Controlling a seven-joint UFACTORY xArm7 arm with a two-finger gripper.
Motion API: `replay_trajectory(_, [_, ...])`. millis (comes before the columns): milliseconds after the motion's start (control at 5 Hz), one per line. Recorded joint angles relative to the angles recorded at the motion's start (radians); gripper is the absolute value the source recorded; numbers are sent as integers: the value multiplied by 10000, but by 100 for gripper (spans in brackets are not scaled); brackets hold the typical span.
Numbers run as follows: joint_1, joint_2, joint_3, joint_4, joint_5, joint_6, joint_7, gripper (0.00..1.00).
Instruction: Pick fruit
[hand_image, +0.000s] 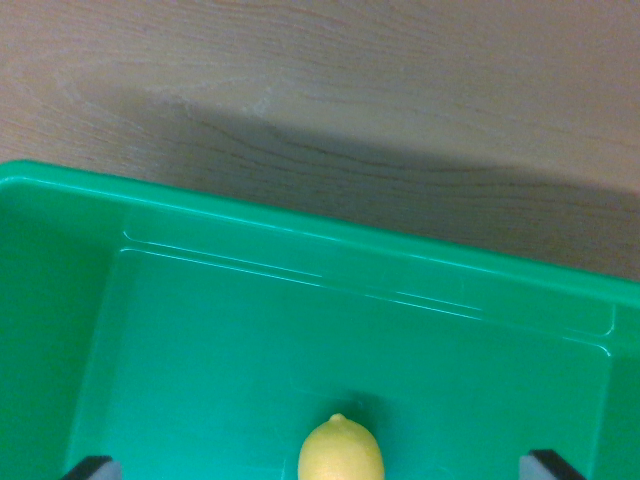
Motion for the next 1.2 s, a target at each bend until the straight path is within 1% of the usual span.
replay_trajectory(200, [-17,147,-7,-384,-8,-460,-122,0])
replay_trajectory(400, [-17,147,-7,-384,-8,-460,-122,0])
replay_trajectory(600, [-34,298,-15,-782,-16,-936,-248,0])
replay_trajectory(800, [-34,298,-15,-782,-16,-936,-248,0])
replay_trajectory(1000, [-52,448,-22,-1174,-24,-1406,-372,0])
replay_trajectory(1200, [-52,448,-22,-1174,-24,-1406,-372,0])
